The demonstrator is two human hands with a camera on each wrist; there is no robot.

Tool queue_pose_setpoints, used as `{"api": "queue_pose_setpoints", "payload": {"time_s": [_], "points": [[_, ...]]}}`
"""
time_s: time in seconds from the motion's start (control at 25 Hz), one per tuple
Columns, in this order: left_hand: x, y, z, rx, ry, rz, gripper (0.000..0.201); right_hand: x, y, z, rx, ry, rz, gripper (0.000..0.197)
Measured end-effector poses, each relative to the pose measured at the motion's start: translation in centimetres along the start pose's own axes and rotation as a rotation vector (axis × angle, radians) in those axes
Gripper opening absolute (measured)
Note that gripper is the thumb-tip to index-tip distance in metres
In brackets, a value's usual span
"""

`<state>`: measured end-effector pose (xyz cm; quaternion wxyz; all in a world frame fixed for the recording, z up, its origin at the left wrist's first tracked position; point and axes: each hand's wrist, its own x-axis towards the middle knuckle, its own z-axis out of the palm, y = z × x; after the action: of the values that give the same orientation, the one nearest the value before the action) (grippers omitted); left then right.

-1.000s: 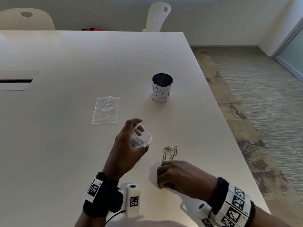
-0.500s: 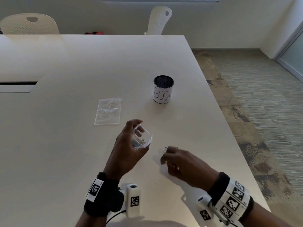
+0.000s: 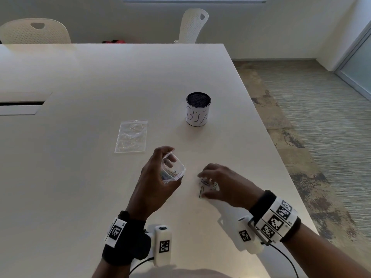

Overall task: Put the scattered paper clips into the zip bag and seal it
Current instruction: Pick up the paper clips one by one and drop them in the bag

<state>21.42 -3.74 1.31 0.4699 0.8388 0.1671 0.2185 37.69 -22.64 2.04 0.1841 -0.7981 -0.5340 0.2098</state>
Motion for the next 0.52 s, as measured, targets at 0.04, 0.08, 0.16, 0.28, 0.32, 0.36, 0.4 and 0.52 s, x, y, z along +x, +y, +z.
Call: {"api": "queue_pose_setpoints", "payload": {"time_s": [0.04,0.08,0.16,0.28,0.32,0.36,0.4,0.52], "points": [[0.0,0.0,0.0,0.003,-0.001,0.002,0.068,0.0,-0.3,0.3,-0.056,-0.034,-0.008,0.045],[0.0,0.0,0.0,0.005,-0.001,0.003,0.068,0.0,-0.6,0.6,-0.081,-0.020,-0.027,0.039],[0.0,0.0,-0.1,0.004,0.002,0.003,0.068,0.0,-1.1,1.3,-0.084,0.037,-0.083,0.019],[0.0,-0.1,-0.1,0.003,0.000,0.005,0.068,0.3,-1.7,1.9,-0.156,0.044,-0.093,0.018],[0.0,0.0,0.0,0.004,-0.001,0.006,0.068,0.4,-1.9,1.9,-0.180,0.038,-0.084,0.019],[0.0,0.0,0.0,0.004,-0.001,0.008,0.068,0.5,-2.1,1.9,-0.193,0.025,-0.063,0.020],[0.0,0.0,0.0,0.004,-0.002,0.008,0.068,0.6,-2.2,1.8,-0.195,0.010,-0.044,0.020],[0.0,0.0,0.0,-0.010,0.000,0.001,0.068,1.2,-2.4,1.4,-0.152,-0.028,-0.006,0.018]]}}
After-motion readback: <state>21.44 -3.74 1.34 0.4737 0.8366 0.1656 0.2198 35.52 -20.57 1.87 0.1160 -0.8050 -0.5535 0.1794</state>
